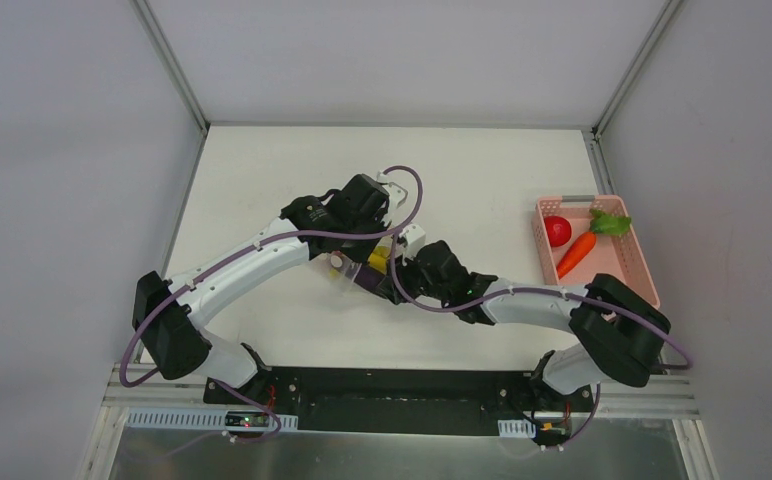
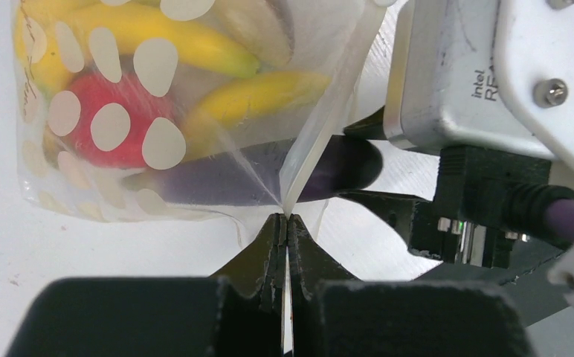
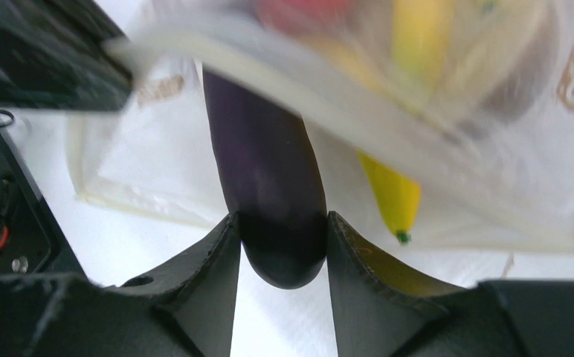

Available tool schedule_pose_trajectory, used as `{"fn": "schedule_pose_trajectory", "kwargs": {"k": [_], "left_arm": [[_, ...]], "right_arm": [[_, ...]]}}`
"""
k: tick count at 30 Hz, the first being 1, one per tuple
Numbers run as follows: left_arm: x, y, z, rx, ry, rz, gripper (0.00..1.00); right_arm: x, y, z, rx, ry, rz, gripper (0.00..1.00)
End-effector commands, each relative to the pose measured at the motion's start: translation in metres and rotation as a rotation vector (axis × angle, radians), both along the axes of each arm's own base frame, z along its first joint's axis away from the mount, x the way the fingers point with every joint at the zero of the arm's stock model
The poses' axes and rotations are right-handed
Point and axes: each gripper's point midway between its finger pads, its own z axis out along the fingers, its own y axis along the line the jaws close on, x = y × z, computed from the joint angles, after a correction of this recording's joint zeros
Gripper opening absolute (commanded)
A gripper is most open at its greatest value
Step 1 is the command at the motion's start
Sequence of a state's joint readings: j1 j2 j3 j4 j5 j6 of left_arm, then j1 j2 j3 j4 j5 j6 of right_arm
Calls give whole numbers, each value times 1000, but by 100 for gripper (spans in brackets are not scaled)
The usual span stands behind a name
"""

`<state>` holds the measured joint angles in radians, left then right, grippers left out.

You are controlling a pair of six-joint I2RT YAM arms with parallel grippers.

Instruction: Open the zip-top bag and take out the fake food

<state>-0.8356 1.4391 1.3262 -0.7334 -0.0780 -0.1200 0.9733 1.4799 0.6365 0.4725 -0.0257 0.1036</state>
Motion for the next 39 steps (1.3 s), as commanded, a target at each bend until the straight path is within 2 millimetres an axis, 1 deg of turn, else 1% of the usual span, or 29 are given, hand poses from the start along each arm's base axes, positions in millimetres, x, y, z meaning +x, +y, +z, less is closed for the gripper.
{"fn": "schedule_pose_trajectory", "kwargs": {"k": [1, 2, 7, 11, 12, 13, 16, 20, 24, 29, 31, 35, 39], "left_arm": [[7, 8, 6, 23, -30, 22, 0], [7, 8, 6, 24, -32, 24, 0], [7, 9, 7, 27, -34, 23, 0], [8, 11, 7, 34, -42, 26, 0], [9, 11, 7, 36, -44, 27, 0], [9, 11, 6, 39, -44, 29, 0], [10, 12, 5, 48, -44, 30, 0], [12, 15, 3, 68, -52, 36, 0], [14, 17, 2, 85, -60, 41, 0], [15, 19, 2, 94, -64, 46, 0], [15, 20, 2, 98, -67, 49, 0], [16, 22, 2, 106, -72, 54, 0], [17, 22, 1, 110, -70, 55, 0]], "right_arm": [[-12, -18, 9, -86, 71, -18, 0], [-18, -24, 9, -103, 94, -19, 0], [-37, -48, 27, -117, 173, -59, 0], [-52, -70, 51, -148, 213, -81, 0], [-56, -77, 55, -165, 231, -90, 0], [-55, -88, 60, -190, 229, -128, 0], [-62, -112, 73, -243, 258, -196, 0], [-71, -141, 86, -285, 308, -302, 0], [-71, -175, 91, -329, 328, -480, 0], [-64, -204, 103, -305, 304, -671, 0], [-61, -212, 111, -267, 283, -723, 0], [-52, -227, 135, -132, 229, -841, 0], [-44, -256, 156, -24, 149, -995, 0]]}}
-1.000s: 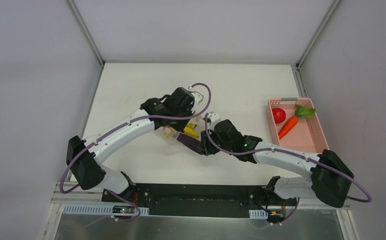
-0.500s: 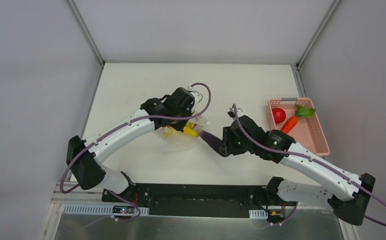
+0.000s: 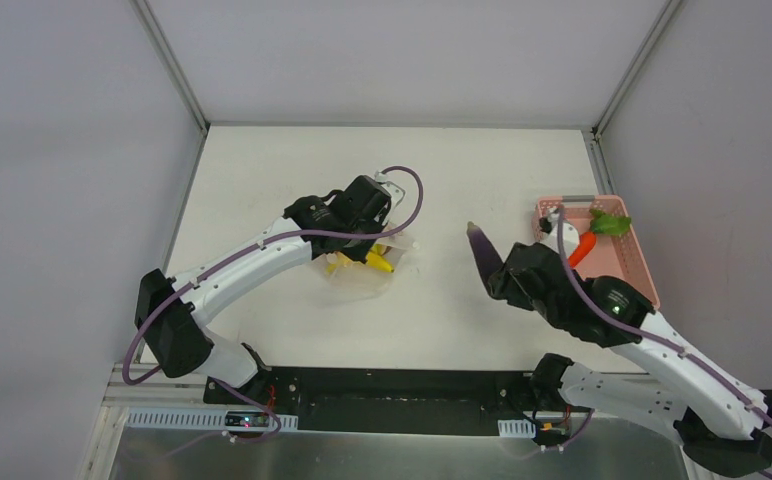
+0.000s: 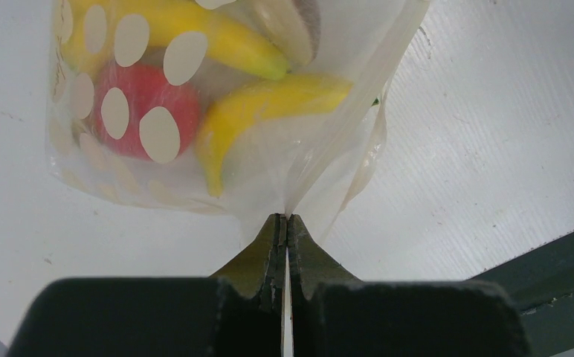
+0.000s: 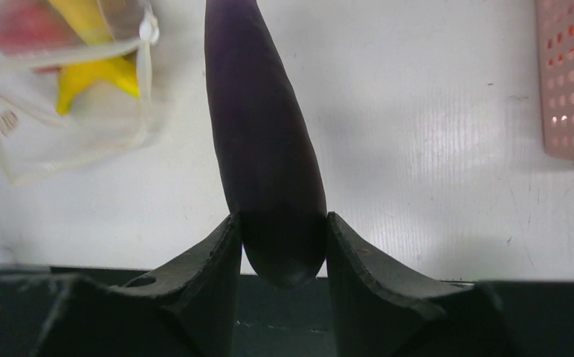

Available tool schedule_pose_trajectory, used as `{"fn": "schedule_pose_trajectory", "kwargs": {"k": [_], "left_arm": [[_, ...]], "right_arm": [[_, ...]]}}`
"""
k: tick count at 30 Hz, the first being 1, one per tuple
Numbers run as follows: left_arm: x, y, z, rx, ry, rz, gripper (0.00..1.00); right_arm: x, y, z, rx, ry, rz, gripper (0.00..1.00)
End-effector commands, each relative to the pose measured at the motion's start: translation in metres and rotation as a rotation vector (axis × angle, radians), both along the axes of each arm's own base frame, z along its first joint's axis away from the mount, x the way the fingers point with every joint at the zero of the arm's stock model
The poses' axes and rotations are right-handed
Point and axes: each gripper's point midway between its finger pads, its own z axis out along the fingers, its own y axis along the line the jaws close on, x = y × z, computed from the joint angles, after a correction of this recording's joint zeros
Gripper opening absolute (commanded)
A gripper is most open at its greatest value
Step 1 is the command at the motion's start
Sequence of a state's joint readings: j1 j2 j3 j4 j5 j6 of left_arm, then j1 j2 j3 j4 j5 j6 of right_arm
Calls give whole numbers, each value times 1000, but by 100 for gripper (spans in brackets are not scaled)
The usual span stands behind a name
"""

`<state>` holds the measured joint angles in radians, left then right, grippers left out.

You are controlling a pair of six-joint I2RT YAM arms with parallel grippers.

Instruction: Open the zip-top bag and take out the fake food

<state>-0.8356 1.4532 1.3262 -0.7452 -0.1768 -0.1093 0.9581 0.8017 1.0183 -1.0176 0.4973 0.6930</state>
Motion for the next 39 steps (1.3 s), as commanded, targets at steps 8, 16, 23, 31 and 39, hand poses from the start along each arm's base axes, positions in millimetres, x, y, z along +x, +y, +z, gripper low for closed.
{"fn": "schedule_pose_trajectory", "kwargs": {"k": [8, 16, 23, 31, 39], "left_arm": [[4, 7, 6, 21, -20, 4, 0], [3, 6, 6, 16, -16, 1, 0], [3, 4, 5, 12, -8, -6, 0], [3, 5, 7, 13, -17, -2, 0], [2, 3, 7, 2, -9, -9, 0]], "right_arm": [[23, -92, 46, 18, -314, -487, 0], [41, -88, 39, -124, -345, -505, 0], [82, -76, 22, -80, -257, -494, 0], [95, -151, -6, -234, -153, -662, 0], [86, -200, -47, -188, -44, -841, 1]]}}
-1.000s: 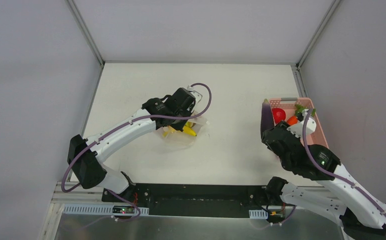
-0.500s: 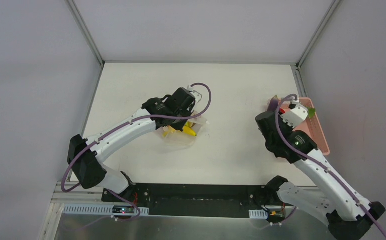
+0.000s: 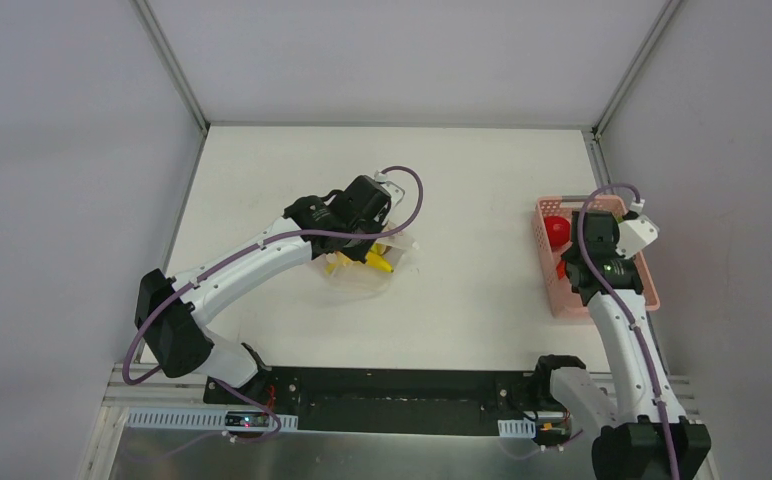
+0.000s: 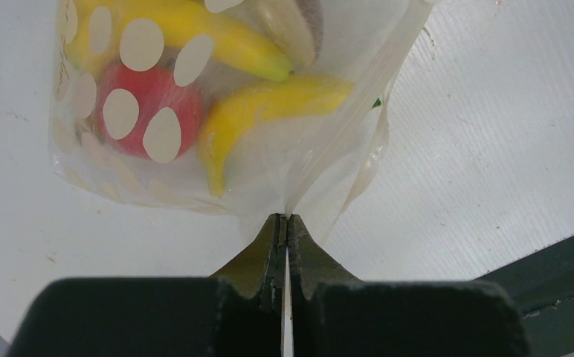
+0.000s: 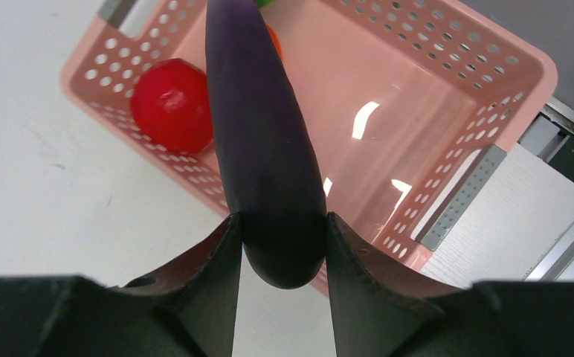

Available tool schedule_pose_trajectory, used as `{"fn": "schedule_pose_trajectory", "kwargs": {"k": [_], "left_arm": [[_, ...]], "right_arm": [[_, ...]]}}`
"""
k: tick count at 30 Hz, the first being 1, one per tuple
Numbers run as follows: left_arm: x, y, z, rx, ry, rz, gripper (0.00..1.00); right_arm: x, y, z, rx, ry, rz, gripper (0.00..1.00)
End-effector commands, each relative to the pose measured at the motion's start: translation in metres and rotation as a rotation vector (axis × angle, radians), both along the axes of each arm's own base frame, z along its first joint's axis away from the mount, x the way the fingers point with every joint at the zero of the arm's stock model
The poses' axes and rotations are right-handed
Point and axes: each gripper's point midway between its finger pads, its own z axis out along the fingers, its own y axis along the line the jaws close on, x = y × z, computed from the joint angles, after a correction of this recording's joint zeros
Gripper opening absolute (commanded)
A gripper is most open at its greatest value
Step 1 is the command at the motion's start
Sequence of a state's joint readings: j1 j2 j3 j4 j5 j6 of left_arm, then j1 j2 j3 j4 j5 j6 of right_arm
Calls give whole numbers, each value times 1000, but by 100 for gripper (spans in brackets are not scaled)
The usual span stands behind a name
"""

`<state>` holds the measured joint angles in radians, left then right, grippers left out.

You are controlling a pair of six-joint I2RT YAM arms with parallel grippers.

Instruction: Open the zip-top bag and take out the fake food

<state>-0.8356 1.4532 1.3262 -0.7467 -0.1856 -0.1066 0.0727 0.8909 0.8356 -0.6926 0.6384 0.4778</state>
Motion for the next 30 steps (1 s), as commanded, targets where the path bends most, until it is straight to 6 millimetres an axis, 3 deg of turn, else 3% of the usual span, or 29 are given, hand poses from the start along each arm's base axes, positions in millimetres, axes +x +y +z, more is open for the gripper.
{"fn": "schedule_pose_trajectory", "kwargs": {"k": [1, 7, 10, 15, 19, 22, 26, 30], "left_arm": [[1, 2, 7, -5, -4, -11, 0], [1, 1, 6, -4, -1, -13, 0], [0, 0, 5, -7, 7, -16, 0], [0, 0, 4, -4, 7, -15, 0], [0, 1, 5, -2, 5, -15, 0], [0, 0, 3, -2, 9, -15, 0], [1, -1, 3, 1, 12, -16, 0], [0, -1, 3, -2, 13, -15, 0]], "right_arm": [[4, -13, -15, 46, 2, -32, 2], [2, -26, -40, 102, 38, -92, 15], [5, -25, -47, 124, 40, -83, 38], [7, -19, -56, 165, 49, -69, 45], [8, -18, -52, 168, 33, -54, 54], [7, -16, -47, 169, 28, -40, 72], [7, -11, -34, 173, 1, 0, 75], [12, 7, -19, 219, -53, 106, 75]]}}
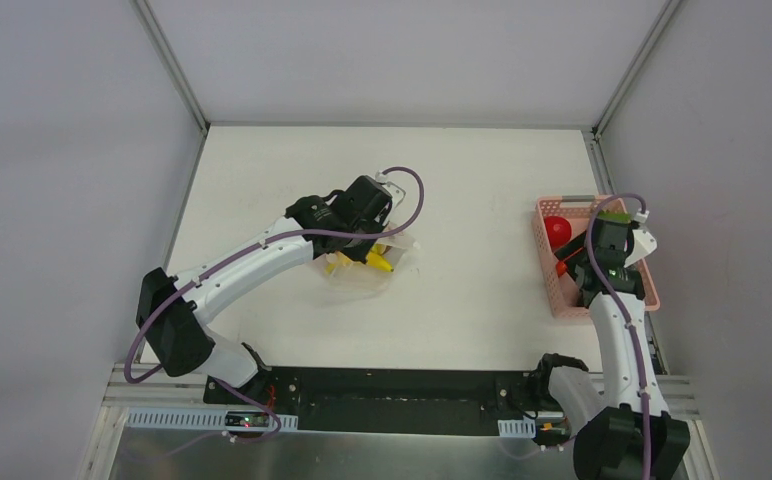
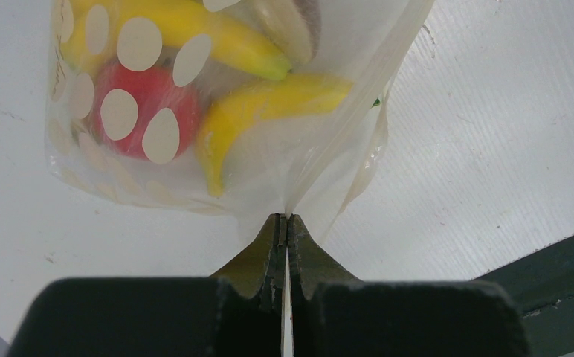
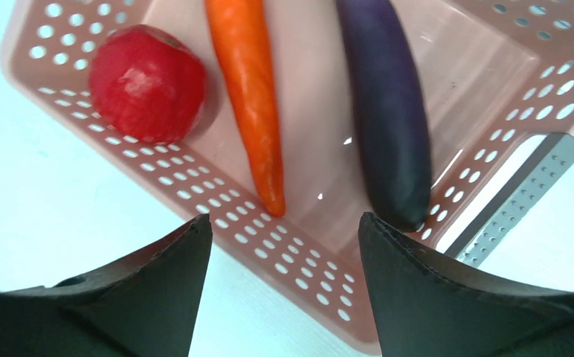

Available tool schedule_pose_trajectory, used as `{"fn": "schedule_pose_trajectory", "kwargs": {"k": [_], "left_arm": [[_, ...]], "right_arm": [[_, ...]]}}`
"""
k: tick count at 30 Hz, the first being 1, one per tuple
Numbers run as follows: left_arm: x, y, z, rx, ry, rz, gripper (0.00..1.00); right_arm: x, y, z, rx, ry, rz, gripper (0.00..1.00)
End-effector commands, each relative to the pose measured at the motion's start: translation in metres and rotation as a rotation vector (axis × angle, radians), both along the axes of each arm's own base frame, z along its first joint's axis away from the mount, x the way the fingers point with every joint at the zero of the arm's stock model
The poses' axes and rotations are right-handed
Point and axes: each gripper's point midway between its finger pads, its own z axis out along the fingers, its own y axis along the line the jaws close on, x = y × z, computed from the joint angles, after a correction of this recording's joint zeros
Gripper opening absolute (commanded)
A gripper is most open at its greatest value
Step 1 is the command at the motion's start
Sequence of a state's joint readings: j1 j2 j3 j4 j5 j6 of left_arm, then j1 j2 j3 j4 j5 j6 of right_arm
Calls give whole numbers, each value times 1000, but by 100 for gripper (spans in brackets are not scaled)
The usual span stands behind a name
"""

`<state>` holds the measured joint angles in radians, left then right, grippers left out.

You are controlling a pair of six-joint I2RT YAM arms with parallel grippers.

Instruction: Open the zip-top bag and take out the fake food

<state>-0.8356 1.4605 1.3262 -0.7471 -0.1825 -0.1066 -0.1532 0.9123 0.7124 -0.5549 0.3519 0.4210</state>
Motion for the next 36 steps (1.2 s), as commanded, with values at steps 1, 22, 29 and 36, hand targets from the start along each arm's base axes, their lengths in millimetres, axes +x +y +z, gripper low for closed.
{"fn": "schedule_pose_trajectory", "kwargs": {"k": [1, 22, 29, 36], "left_arm": [[0, 0, 5, -6, 6, -14, 0], [-1, -3, 4, -12, 18, -23, 0], [-1, -2, 9, -21, 6, -24, 0], [-1, -1, 12, -24, 1, -24, 0]], "right_arm": [[11, 20, 32, 49, -105, 127, 75], [16, 245, 86, 110, -466, 1064, 75], [0, 316, 74, -49, -530, 1375, 72], [-21, 378, 46, -158, -526, 1605, 63]]}}
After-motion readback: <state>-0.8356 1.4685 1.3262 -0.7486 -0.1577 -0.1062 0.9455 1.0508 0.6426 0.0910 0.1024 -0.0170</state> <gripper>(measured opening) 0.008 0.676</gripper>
